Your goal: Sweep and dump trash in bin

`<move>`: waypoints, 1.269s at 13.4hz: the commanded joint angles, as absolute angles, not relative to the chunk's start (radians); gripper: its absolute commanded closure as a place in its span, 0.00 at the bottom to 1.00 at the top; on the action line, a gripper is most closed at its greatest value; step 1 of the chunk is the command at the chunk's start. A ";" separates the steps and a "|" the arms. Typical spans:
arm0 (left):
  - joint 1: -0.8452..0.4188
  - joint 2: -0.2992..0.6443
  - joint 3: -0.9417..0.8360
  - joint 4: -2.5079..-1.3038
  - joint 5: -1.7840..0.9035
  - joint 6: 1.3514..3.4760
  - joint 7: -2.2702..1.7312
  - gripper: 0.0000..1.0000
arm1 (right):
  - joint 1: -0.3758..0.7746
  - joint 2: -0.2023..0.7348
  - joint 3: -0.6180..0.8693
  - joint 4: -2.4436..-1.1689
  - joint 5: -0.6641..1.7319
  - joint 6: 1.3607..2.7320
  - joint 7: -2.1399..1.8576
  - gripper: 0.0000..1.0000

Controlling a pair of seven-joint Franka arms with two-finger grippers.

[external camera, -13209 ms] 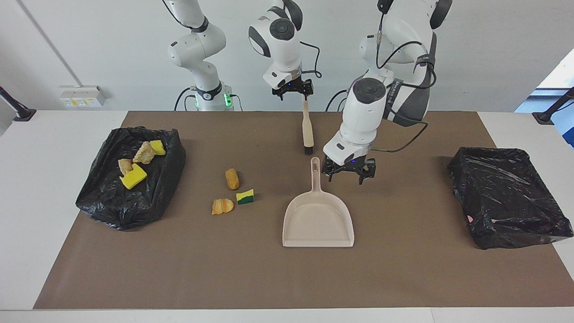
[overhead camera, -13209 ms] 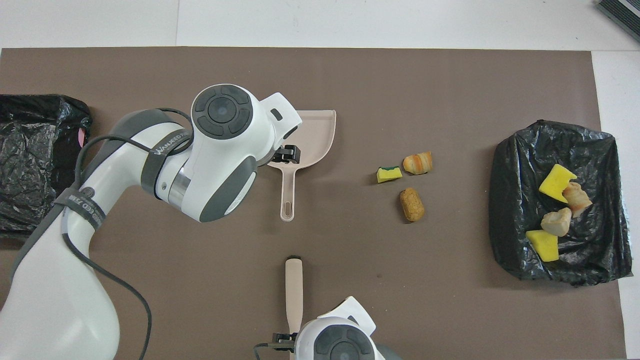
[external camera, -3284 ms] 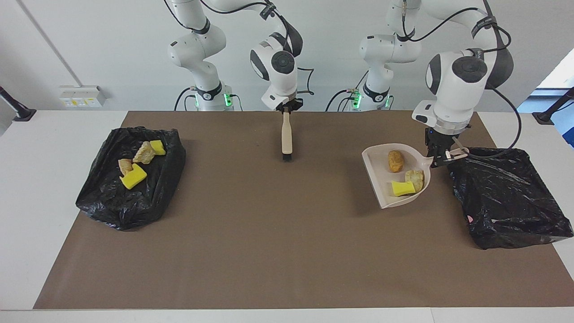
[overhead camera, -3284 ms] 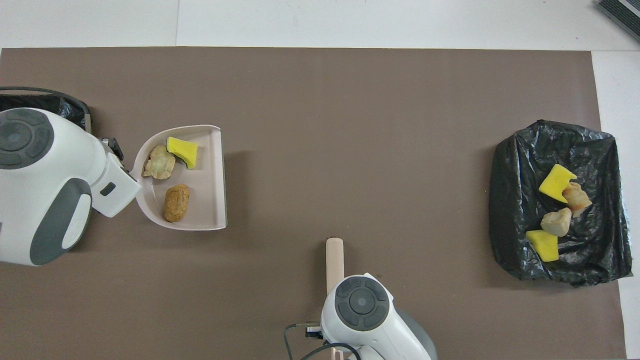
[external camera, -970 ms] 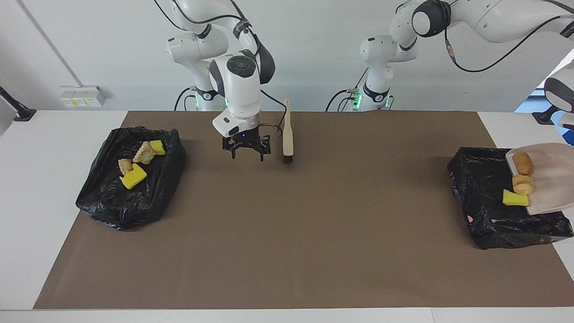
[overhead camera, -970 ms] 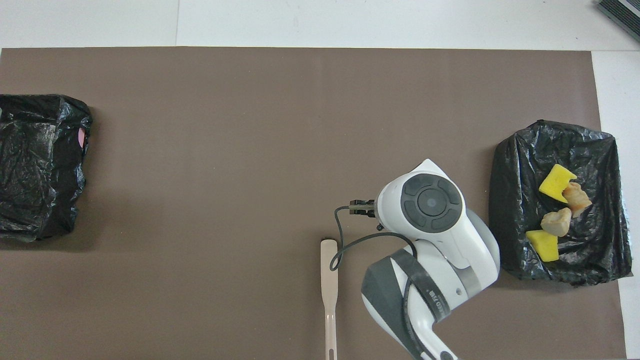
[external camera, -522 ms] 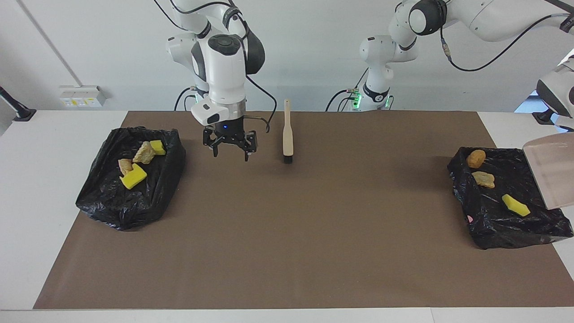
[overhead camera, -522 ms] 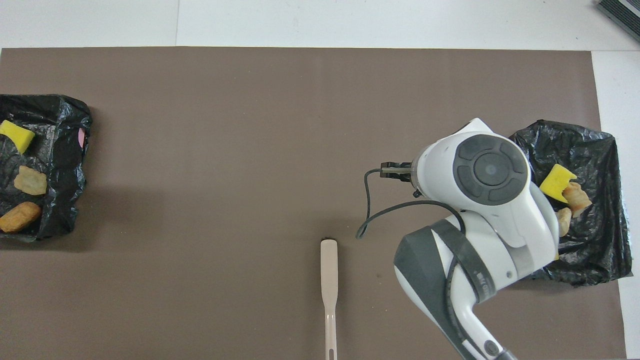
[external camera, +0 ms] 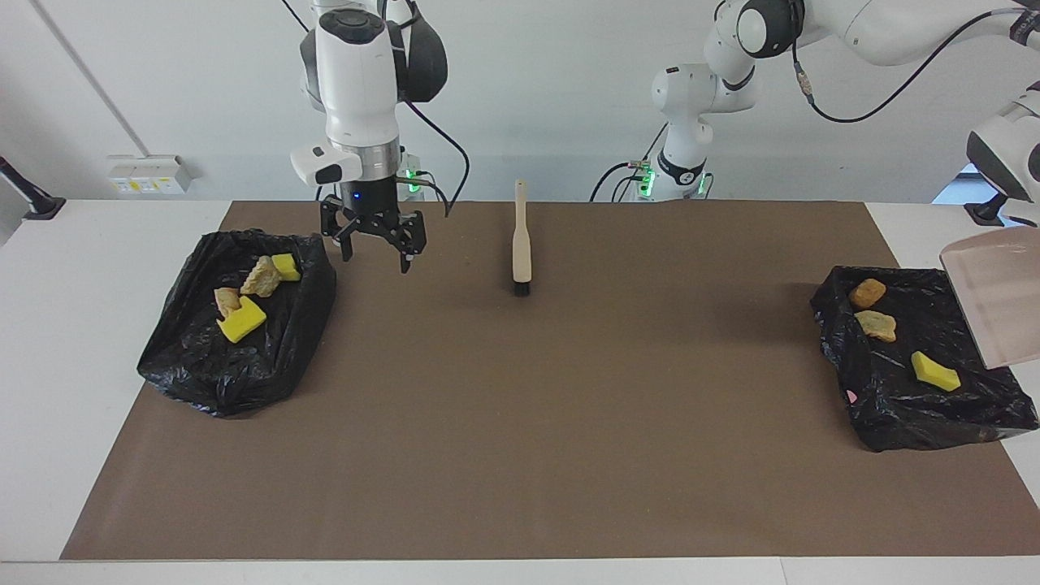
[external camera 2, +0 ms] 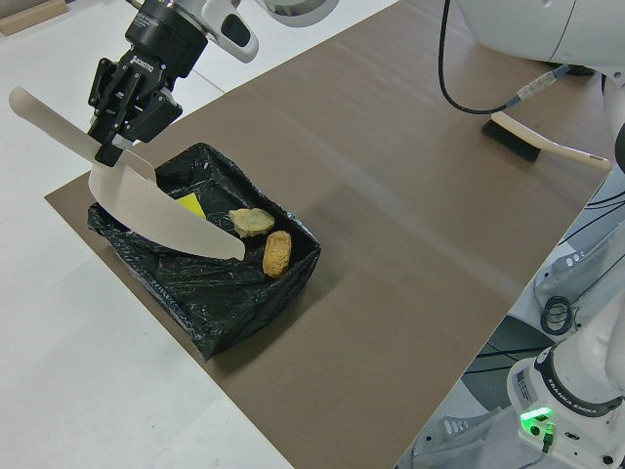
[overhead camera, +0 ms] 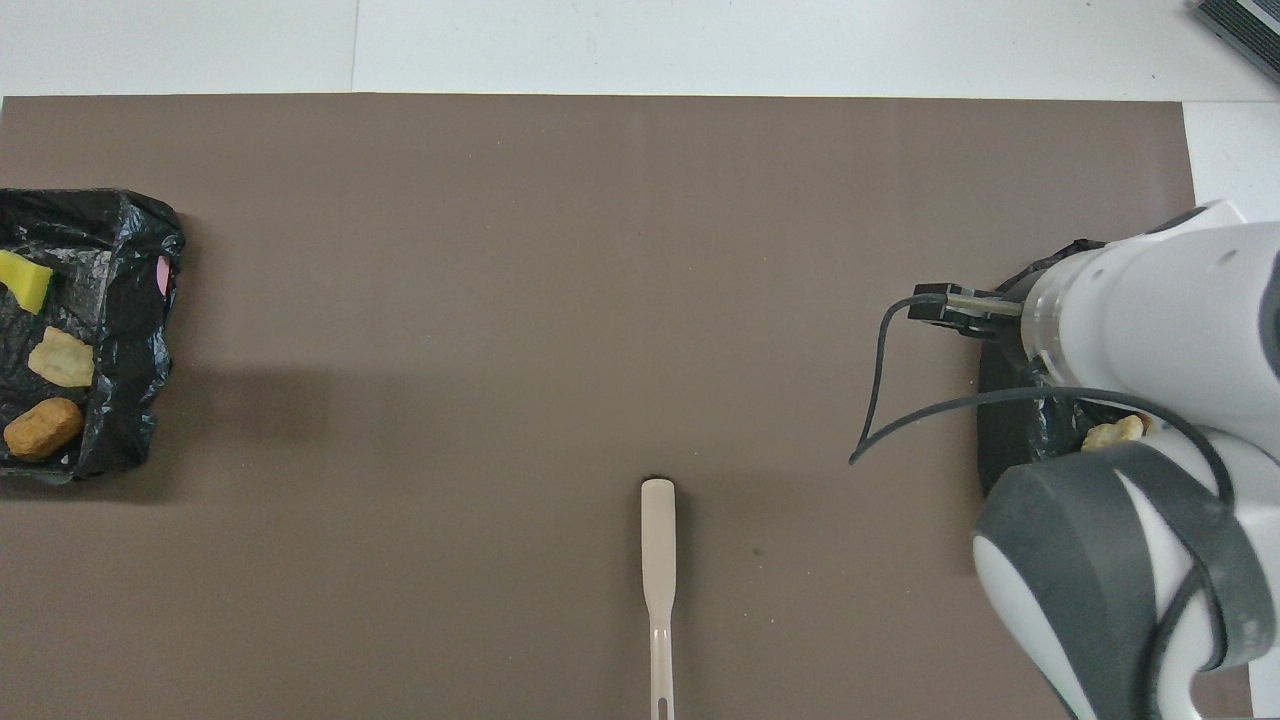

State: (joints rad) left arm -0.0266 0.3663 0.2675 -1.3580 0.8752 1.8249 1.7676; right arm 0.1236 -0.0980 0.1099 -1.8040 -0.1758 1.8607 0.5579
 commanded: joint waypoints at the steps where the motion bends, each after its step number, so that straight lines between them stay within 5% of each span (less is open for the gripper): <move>1: -0.031 0.345 0.215 -1.350 0.891 1.760 1.717 1.00 | 0.098 -0.094 0.114 -1.757 -0.169 1.792 0.525 0.00; 17: -0.023 0.308 -0.144 -1.474 0.450 1.503 0.711 1.00 | 0.071 -0.117 -0.095 -1.686 -0.022 1.602 -0.014 0.00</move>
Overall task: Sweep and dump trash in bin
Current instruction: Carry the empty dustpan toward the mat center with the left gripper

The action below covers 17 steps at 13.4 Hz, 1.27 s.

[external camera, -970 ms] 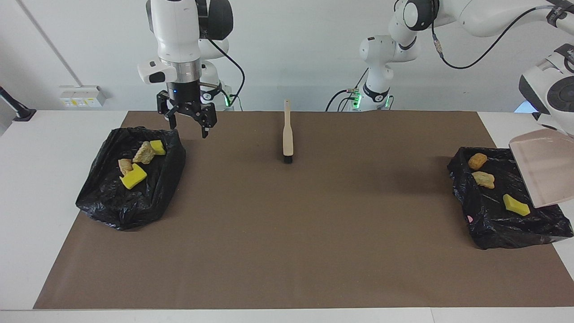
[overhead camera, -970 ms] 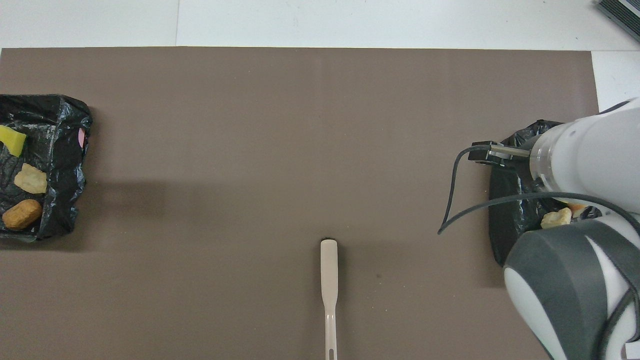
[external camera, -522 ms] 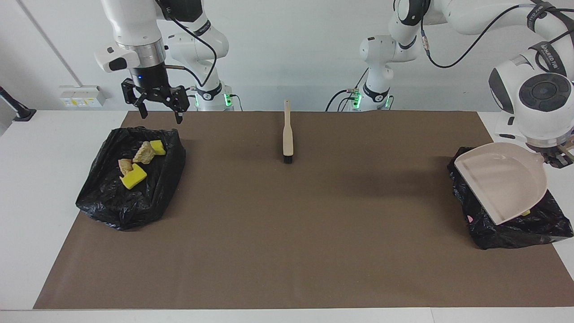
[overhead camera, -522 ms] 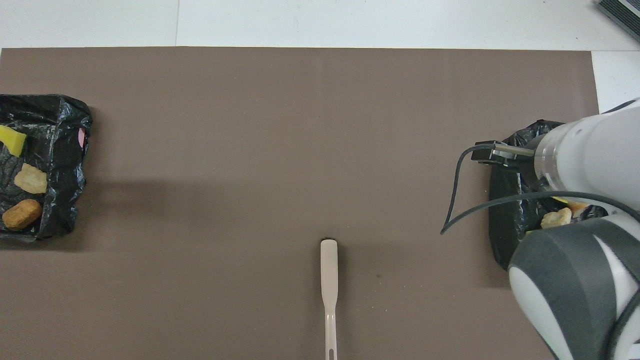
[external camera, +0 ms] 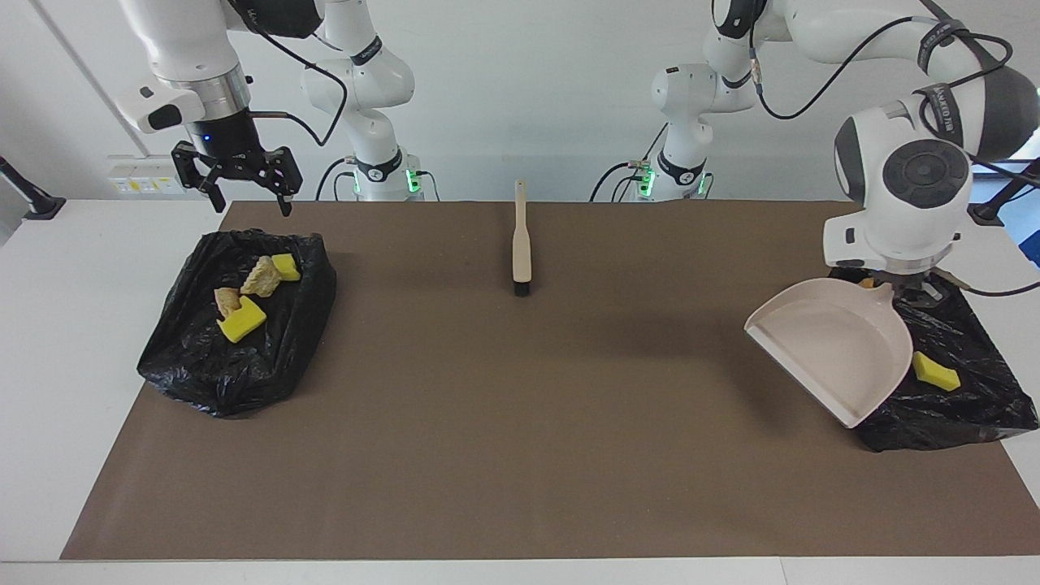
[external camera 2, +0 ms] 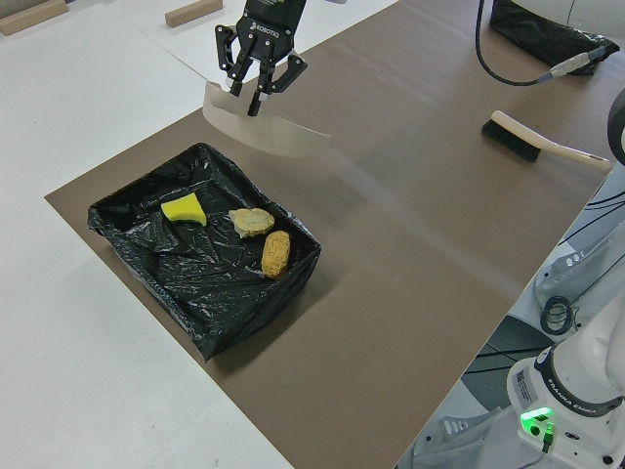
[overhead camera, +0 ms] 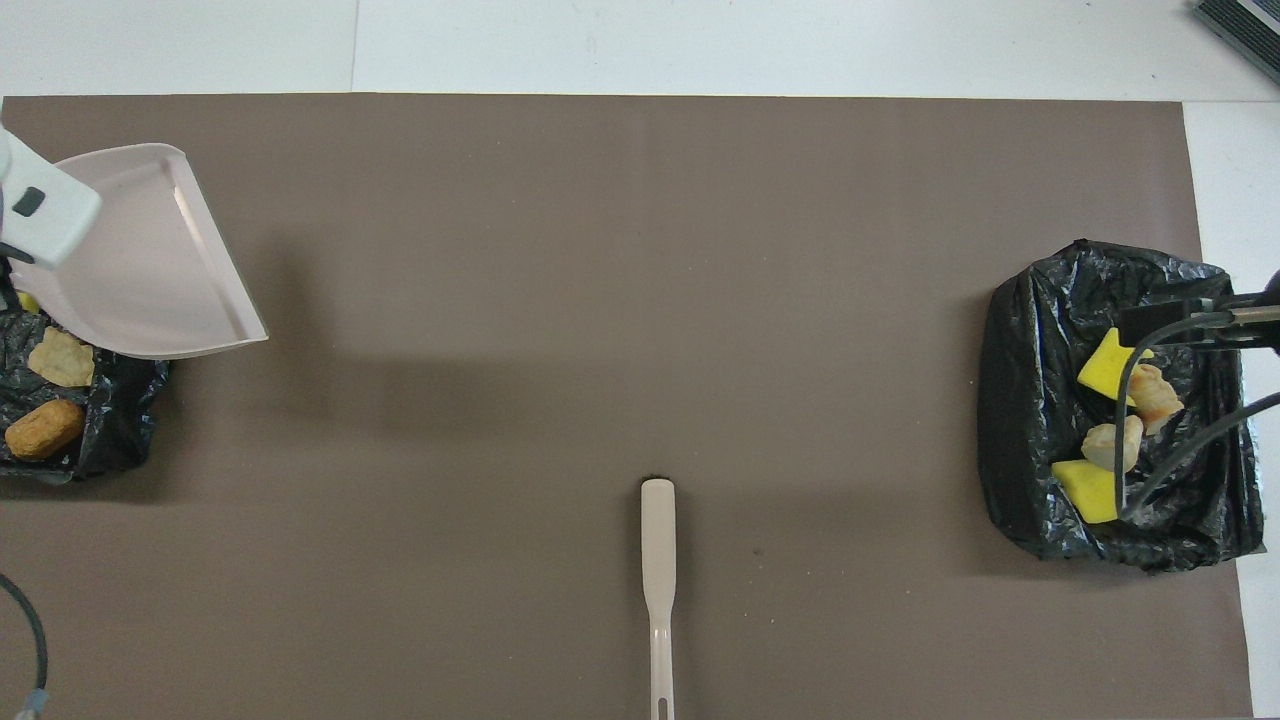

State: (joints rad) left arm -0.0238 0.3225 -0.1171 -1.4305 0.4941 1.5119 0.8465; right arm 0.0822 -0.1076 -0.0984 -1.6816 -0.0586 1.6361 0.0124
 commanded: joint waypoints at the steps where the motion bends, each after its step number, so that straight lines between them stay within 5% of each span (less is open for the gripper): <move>1: -0.023 0.310 -0.161 -1.483 0.408 1.505 0.619 1.00 | 0.066 -0.129 -0.095 -1.703 0.001 1.589 -0.009 0.00; 9: -0.037 0.359 -0.325 -1.480 0.218 1.557 0.120 1.00 | 0.080 -0.169 -0.087 -1.779 -0.104 1.640 -0.014 0.00; 17: -0.061 0.491 -0.534 -1.392 0.207 1.655 -0.371 1.00 | 0.069 -0.144 -0.091 -1.690 -0.015 1.568 -0.015 0.00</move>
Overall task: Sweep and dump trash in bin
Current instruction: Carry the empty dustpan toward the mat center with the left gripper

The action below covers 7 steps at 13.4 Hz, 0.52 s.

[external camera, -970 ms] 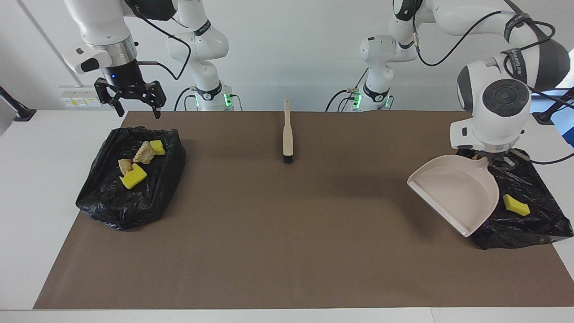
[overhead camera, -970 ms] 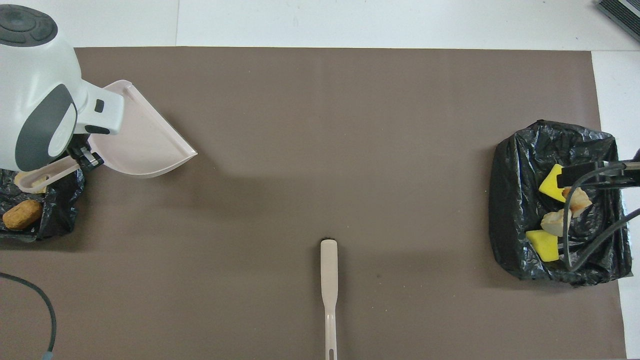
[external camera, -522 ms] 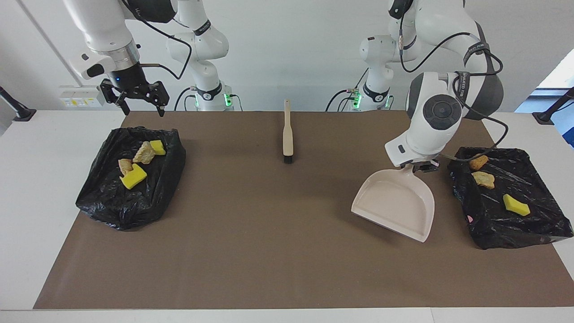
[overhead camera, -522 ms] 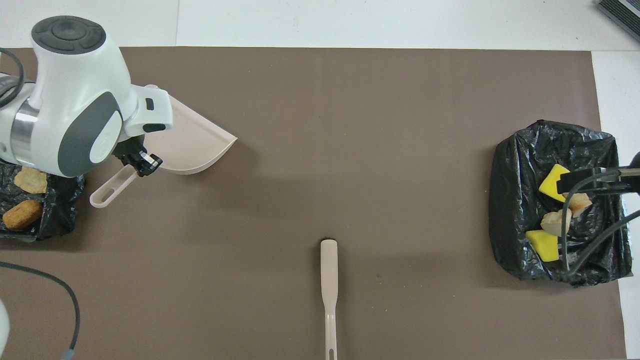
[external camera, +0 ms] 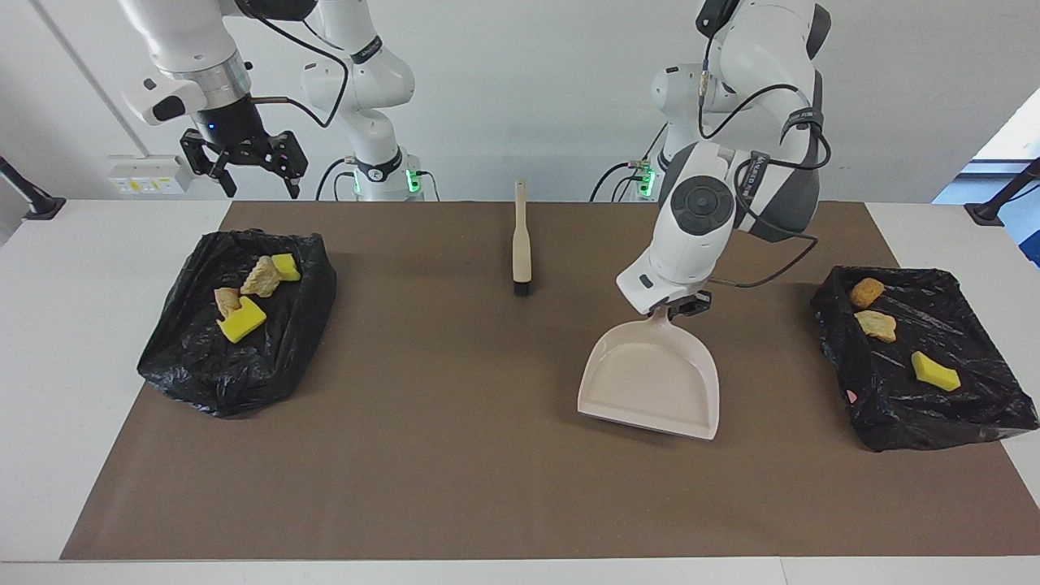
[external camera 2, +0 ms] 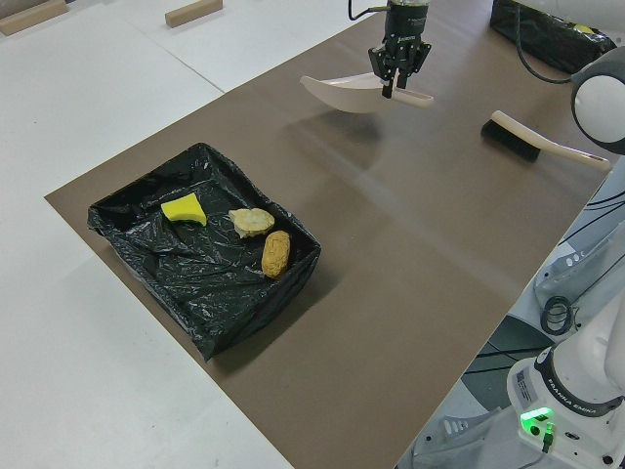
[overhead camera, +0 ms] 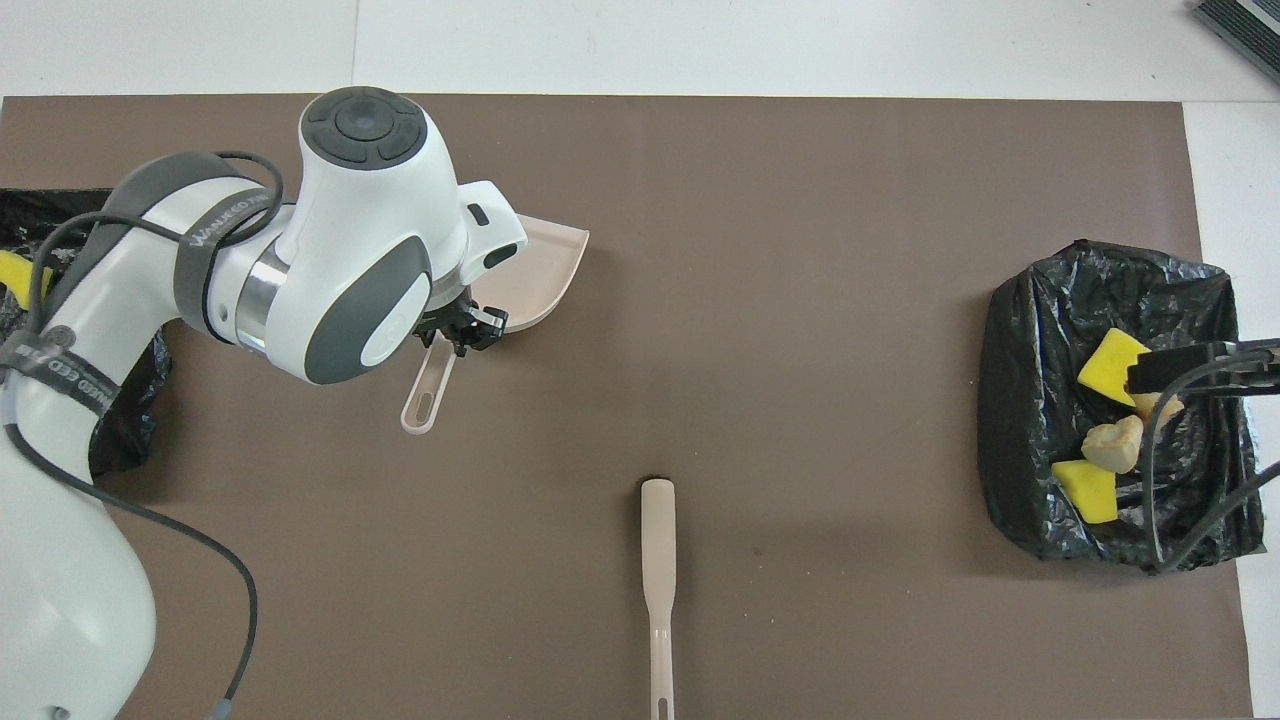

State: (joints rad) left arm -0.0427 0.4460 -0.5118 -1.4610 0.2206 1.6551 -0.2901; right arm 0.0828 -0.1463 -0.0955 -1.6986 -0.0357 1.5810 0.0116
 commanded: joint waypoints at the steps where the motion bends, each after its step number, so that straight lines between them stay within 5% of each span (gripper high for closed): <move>1: -0.075 0.511 -0.547 -1.367 0.209 1.663 -0.430 1.00 | 0.066 -0.146 -0.091 -1.695 -0.017 1.571 -0.017 0.00; 7: -0.202 0.633 -0.578 -1.198 0.253 1.692 -0.623 1.00 | 0.074 -0.072 -0.086 -1.594 -0.072 1.506 -0.020 0.00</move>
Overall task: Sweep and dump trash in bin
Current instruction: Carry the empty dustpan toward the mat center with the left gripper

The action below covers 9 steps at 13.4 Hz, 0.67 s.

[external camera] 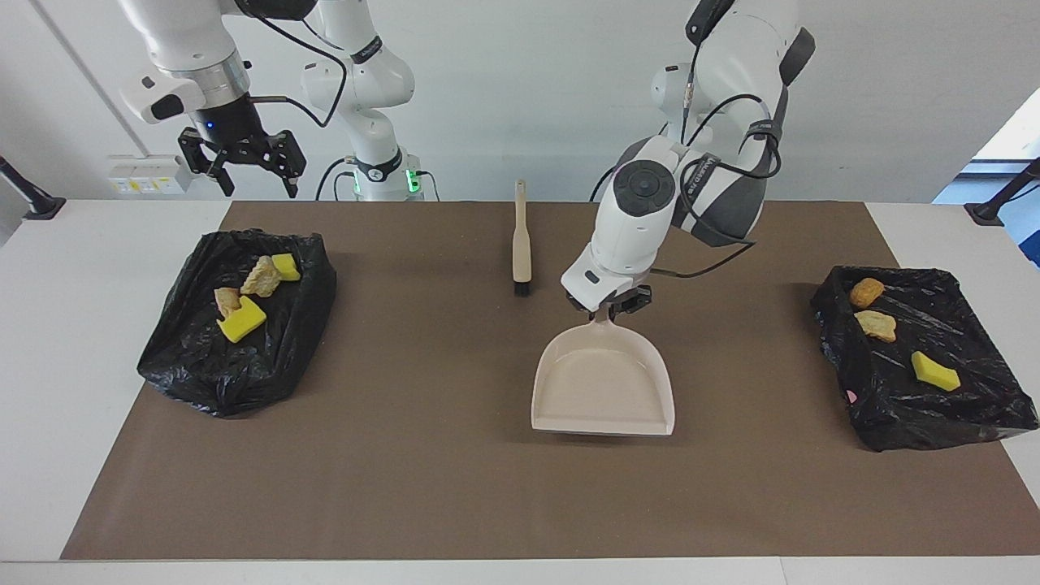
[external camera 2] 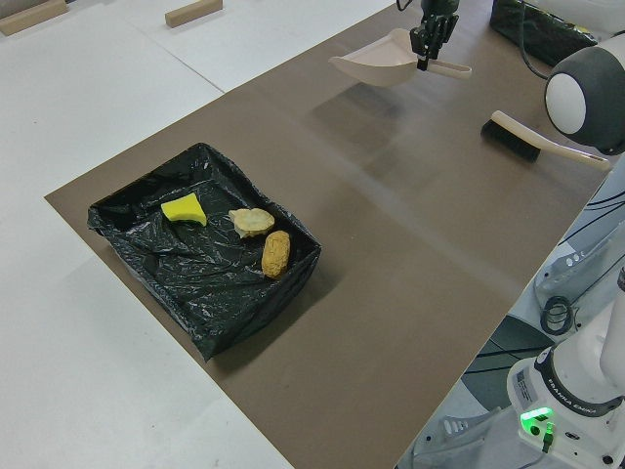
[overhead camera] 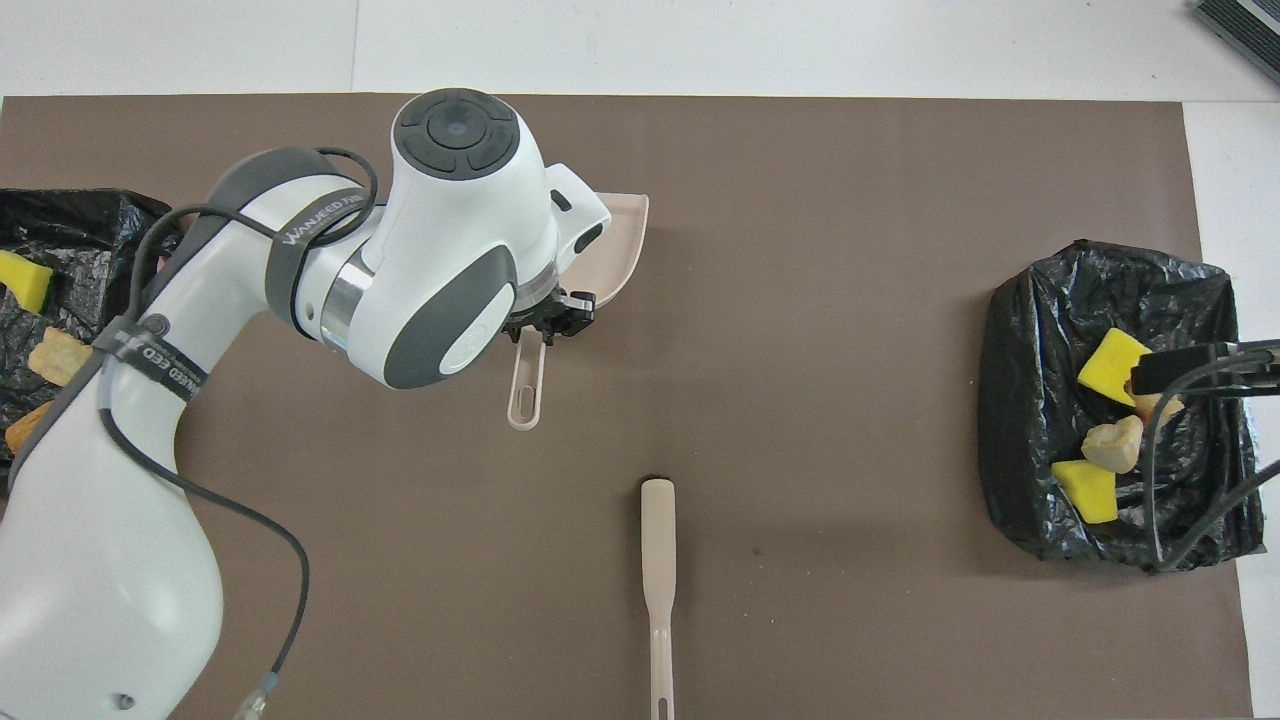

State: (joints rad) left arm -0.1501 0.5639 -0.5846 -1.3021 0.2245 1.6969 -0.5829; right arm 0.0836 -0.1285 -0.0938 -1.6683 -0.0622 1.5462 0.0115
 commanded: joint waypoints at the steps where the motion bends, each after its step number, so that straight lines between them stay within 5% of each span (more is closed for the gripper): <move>1: -0.218 0.658 -0.577 -1.166 0.255 1.693 -0.652 1.00 | 0.074 -0.071 -0.087 -1.594 -0.074 1.511 -0.018 0.00; 5: -0.334 0.808 -0.565 -1.031 0.342 1.700 -0.732 1.00 | 0.066 -0.074 -0.086 -1.598 -0.064 1.519 -0.006 0.00; 9: -0.362 0.844 -0.552 -1.019 0.341 1.746 -0.749 1.00 | 0.064 -0.080 -0.094 -1.605 -0.061 1.520 -0.009 0.00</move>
